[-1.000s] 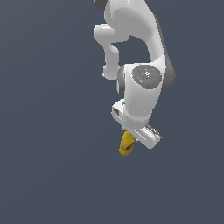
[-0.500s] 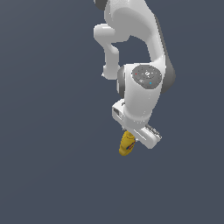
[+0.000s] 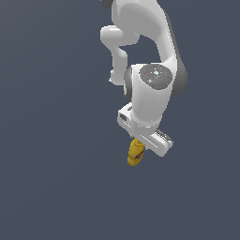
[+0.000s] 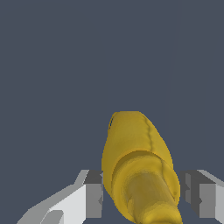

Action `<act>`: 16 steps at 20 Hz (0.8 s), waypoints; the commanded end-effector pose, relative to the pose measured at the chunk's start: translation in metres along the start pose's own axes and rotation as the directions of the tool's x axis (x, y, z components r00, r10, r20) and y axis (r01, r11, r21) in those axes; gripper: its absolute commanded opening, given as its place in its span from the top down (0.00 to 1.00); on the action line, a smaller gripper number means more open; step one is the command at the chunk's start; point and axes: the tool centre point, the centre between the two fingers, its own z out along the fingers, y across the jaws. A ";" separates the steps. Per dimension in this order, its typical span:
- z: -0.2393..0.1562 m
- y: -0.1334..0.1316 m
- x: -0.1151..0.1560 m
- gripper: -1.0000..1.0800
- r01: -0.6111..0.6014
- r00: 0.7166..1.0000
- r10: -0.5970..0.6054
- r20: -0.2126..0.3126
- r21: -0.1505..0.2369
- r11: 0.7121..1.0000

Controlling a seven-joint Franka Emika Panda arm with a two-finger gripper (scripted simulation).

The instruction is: Pick up the object and move it to a goal position.

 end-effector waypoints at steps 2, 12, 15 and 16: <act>-0.020 0.001 0.004 1.00 0.045 0.999 -0.044 -0.014 0.019 0.999; -0.080 0.012 0.015 1.00 0.241 0.970 -0.238 -0.053 0.062 0.969; -0.100 0.016 0.018 1.00 0.304 0.952 -0.299 -0.067 0.075 0.950; -0.106 0.017 0.019 1.00 0.324 0.945 -0.319 -0.072 0.079 0.943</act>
